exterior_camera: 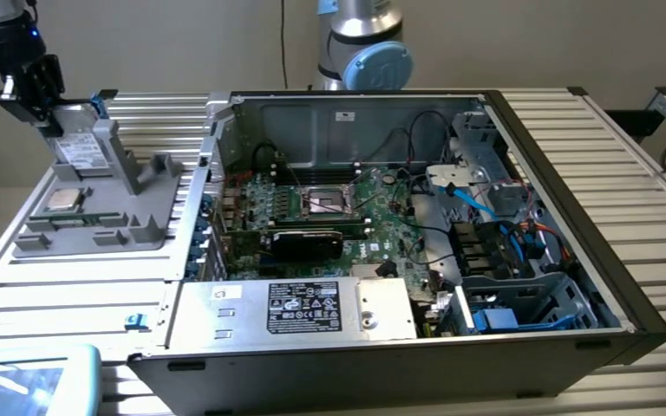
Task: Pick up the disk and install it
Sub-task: 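Pick up the disk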
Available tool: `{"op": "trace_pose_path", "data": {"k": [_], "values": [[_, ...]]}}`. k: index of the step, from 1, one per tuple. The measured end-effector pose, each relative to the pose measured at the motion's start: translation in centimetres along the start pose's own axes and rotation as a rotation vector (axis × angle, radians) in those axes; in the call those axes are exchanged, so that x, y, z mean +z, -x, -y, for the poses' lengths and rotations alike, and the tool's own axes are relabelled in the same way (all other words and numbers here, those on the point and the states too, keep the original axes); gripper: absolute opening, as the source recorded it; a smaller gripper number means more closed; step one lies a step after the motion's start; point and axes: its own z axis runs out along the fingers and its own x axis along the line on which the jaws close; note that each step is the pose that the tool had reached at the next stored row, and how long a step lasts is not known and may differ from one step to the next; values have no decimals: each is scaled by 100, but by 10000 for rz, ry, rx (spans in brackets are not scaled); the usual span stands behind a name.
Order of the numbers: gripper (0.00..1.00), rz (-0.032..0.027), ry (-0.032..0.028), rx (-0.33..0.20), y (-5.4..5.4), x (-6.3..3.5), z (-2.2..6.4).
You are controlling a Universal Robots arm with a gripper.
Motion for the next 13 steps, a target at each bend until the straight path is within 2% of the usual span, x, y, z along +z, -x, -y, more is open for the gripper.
{"op": "trace_pose_path", "data": {"k": [2,5,9,13], "values": [[37,0,-1,0,0,-5,-2],[37,-4,-33,0,0,-93,-9],[37,-14,-143,0,0,-140,-13],[37,-18,-169,0,1,-284,-20]]}}
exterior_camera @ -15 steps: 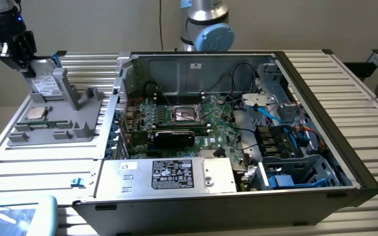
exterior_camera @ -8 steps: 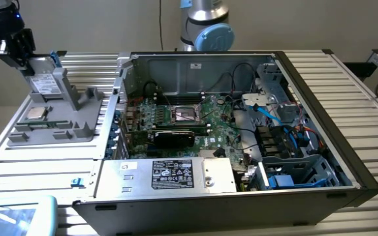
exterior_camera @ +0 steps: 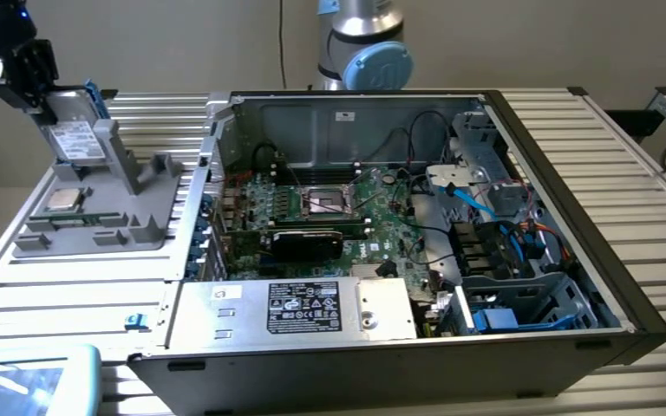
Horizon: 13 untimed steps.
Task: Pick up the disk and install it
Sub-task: 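Pick up the disk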
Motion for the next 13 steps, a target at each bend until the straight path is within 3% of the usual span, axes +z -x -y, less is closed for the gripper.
{"op": "trace_pose_path", "data": {"k": [13], "values": [[37,-8,-15,1,1,-549,-18]]}}
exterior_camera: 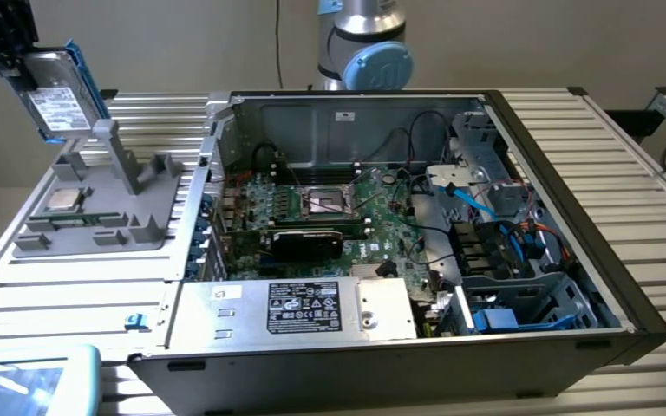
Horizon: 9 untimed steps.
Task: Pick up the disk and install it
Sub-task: 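Pick up the disk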
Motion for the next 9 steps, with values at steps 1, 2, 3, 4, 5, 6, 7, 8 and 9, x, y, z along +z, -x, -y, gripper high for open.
{"op": "trace_pose_path", "data": {"k": [1,2,3,4,5,6,7,8,9], "values": [[37,0,-4,-1,0,-45,-1],[37,0,-9,0,0,-90,-3],[37,0,-10,0,0,-135,-4],[37,0,-13,-1,0,-180,-5],[37,-1,-13,0,0,-229,-7],[37,-1,-15,0,0,-274,-8],[37,0,-17,0,1,-319,-10],[37,-1,-18,0,1,-364,-11],[37,-1,-20,1,1,-409,-11]]}}
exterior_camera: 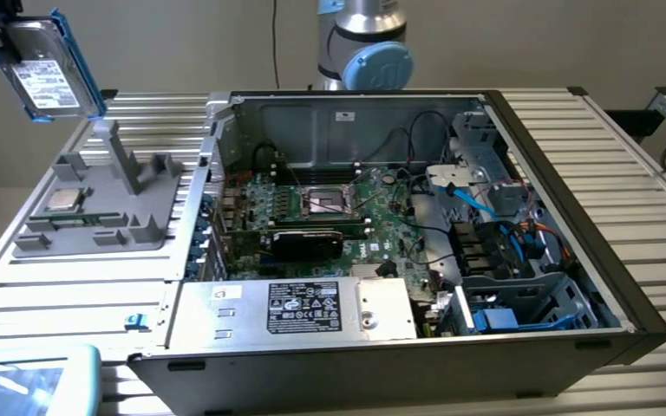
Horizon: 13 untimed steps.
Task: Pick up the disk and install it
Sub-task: 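Pick up the disk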
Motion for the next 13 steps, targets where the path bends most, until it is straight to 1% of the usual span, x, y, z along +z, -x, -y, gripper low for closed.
{"op": "trace_pose_path", "data": {"k": [4,6,8,9,13], "values": [[37,0,-2,-4,-1,-185,11],[37,0,-3,-4,-1,-273,30],[37,2,-2,-6,-3,-340,61],[37,11,-3,-6,-6,-364,81],[37,97,-2,-8,-32,-451,175]]}}
